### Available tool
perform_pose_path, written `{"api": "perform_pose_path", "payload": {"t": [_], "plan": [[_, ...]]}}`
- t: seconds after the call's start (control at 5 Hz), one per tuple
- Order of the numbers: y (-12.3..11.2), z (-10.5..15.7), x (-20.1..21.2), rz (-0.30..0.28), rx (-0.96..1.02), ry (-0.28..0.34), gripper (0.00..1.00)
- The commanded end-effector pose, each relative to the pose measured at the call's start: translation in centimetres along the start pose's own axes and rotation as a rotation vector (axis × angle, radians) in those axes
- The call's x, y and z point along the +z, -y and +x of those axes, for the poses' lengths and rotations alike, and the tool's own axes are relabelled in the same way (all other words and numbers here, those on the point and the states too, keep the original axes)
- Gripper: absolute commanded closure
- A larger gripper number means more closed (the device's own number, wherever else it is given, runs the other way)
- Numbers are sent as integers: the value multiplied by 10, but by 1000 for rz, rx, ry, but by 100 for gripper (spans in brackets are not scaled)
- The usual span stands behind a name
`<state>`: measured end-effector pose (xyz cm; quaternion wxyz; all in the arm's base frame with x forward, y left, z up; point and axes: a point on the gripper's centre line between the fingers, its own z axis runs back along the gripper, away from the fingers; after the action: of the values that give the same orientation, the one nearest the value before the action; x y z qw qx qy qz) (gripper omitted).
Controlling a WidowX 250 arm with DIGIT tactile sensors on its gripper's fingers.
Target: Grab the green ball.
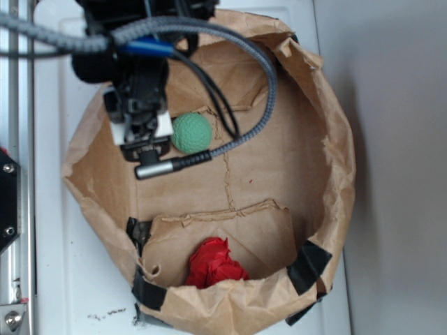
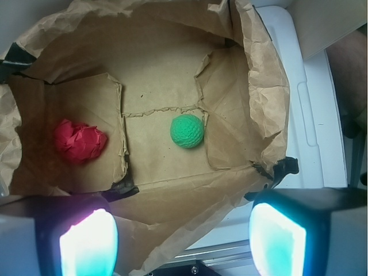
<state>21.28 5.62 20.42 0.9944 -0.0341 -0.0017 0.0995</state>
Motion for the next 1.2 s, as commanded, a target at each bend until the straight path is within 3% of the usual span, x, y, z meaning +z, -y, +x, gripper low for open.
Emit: {"api": "perform_pose_path", "payload": {"t": [0.0, 0.2, 0.4, 1.0], "plan": [[6, 13, 9, 0, 266, 108, 0], [20, 34, -1, -16, 516, 124, 0], [21, 41, -15, -4, 641, 160, 0], [-6, 43, -86, 39, 559, 171, 0]]}}
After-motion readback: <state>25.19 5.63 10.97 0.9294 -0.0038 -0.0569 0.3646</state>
